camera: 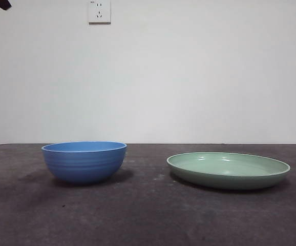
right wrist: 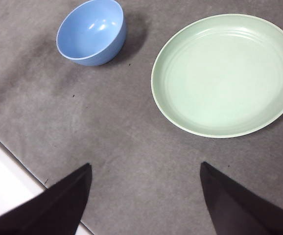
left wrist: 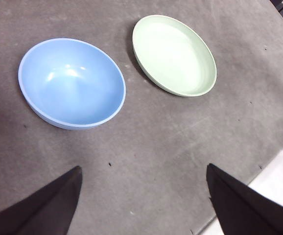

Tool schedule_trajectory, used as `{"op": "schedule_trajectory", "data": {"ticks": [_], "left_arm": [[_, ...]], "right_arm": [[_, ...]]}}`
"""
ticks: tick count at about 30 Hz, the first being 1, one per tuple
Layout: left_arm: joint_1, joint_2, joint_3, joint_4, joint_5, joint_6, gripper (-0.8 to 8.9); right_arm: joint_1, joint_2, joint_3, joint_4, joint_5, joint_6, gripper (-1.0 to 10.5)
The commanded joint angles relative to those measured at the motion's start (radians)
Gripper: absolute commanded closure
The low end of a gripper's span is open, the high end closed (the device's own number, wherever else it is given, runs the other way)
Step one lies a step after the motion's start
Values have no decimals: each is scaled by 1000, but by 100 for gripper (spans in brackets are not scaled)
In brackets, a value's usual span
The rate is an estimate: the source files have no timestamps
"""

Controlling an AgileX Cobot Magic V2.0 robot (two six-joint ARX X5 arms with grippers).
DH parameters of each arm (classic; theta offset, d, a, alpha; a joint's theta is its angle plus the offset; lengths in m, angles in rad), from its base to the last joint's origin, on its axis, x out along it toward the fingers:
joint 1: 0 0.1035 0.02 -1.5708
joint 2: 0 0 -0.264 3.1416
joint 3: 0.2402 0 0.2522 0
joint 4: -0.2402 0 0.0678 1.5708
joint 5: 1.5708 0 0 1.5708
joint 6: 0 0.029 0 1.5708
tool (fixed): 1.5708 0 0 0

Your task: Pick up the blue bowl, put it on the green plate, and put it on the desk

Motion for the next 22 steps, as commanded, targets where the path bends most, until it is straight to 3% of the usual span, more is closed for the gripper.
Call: {"op": "schedule_trajectory", "data": {"ticks": [1,10,22], "left_arm": [[-4,36,24,35,-45,-34,403],[-45,251,149,40,-171,-51,408],[-118,633,351,51,-409,-50,409]], "right_arm": [[3,8,22,6,-3,3,594],[3,8,22,7,-3,3,594],[3,8,22,14,-3,3,594]]}}
